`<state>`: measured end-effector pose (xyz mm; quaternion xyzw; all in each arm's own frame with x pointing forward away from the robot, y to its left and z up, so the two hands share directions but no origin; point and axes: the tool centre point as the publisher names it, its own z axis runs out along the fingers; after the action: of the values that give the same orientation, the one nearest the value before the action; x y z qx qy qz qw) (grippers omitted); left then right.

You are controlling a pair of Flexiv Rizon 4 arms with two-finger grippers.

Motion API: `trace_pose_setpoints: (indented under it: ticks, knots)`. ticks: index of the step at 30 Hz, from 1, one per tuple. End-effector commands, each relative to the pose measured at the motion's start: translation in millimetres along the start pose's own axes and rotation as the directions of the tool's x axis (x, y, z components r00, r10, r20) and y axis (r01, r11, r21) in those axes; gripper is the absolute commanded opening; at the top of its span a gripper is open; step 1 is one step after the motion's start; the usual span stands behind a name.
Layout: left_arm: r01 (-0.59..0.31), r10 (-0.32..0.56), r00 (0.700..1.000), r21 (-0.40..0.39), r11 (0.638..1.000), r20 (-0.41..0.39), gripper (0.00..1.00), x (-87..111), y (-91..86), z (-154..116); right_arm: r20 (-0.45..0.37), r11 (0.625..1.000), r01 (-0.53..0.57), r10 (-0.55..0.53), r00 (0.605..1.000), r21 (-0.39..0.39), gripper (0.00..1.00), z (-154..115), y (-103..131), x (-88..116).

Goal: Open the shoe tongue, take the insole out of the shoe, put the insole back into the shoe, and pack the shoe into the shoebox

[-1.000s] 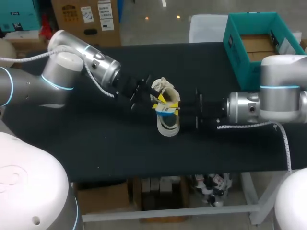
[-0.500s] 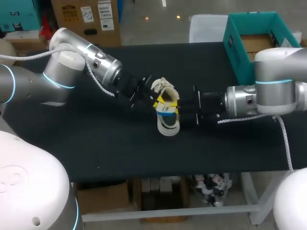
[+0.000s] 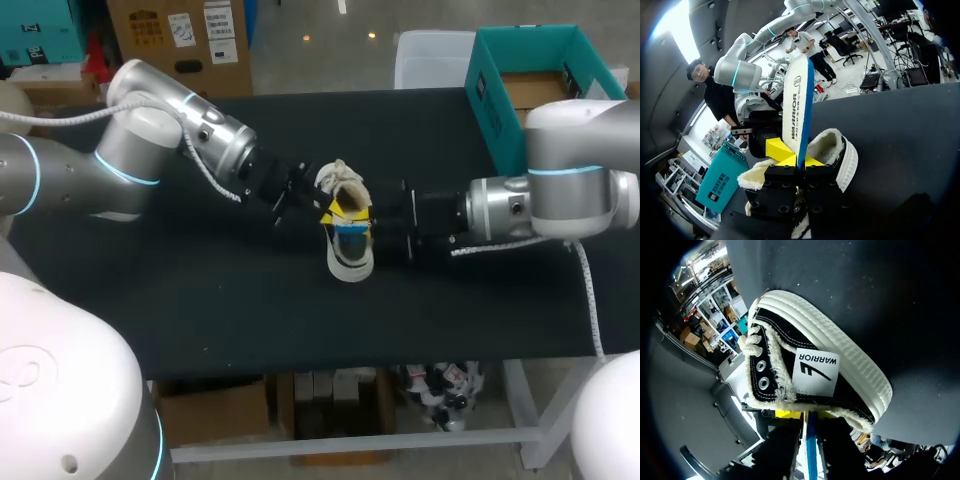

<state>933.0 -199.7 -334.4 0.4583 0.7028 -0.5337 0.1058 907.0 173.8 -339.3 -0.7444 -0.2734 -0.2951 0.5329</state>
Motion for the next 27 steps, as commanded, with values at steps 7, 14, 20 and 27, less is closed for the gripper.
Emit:
trace_pose_setpoints:
  ticks: [7,14,20,27]
  knots:
    - [-0.002,0.002,1.0,0.003,1.0,0.01,0.0,0.5,3.0,4,-0.036,0.999,0.041,-0.042,0.998,-0.02,0.44,-16,-26,-2]
    - [-0.001,0.001,1.0,0.0,1.0,0.014,0.0,1.1,1.5,4,-0.033,0.999,0.044,-0.045,0.998,-0.01,0.0,-13,-27,-3]
    - [0.001,-0.001,1.0,0.0,1.0,0.012,0.0,2.3,0.8,3,-0.022,0.999,0.04,-0.04,0.999,0.004,0.0,-10,-24,-5]
    - [-0.017,0.017,1.0,0.017,1.0,-0.004,0.38,-0.6,-13.9,1,-0.014,0.999,0.043,-0.043,0.999,0.008,0.0,-9,-23,-6]
